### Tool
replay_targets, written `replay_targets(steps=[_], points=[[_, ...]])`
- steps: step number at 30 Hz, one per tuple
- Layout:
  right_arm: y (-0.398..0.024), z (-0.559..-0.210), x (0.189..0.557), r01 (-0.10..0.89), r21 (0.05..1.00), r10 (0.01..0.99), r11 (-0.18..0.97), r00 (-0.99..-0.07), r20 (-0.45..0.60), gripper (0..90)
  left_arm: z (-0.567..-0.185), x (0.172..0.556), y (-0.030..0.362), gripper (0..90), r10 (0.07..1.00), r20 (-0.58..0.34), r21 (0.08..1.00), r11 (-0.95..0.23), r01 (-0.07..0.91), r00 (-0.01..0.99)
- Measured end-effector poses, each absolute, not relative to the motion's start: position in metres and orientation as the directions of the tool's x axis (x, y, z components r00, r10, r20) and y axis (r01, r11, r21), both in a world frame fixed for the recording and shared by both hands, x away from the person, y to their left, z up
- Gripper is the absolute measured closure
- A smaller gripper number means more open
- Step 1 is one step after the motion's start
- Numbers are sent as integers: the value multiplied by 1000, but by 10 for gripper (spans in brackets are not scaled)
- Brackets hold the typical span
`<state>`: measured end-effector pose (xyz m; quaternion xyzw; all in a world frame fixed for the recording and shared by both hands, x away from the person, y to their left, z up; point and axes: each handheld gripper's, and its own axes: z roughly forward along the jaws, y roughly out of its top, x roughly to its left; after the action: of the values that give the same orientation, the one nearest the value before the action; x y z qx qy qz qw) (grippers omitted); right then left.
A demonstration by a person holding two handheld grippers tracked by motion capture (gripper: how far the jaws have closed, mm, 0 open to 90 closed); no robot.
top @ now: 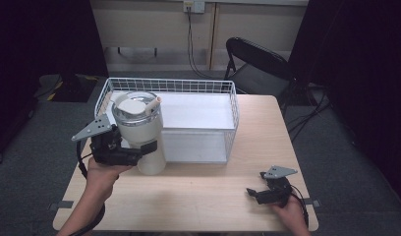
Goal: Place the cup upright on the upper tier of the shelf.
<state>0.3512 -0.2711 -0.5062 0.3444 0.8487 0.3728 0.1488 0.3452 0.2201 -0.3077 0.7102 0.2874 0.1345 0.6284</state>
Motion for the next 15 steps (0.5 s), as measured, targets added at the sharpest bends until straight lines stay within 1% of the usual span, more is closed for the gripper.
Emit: replay_targets(steps=[8, 15], points=[[-271, -506, 351, 474, 735, 696, 485, -718, 5, 134, -294, 350, 217, 96, 577, -153, 972, -59, 228, 802], [-271, -506, 351, 474, 735, 695, 485, -719, 5, 134, -284, 355, 216, 96, 576, -164, 970, -51, 236, 801]])
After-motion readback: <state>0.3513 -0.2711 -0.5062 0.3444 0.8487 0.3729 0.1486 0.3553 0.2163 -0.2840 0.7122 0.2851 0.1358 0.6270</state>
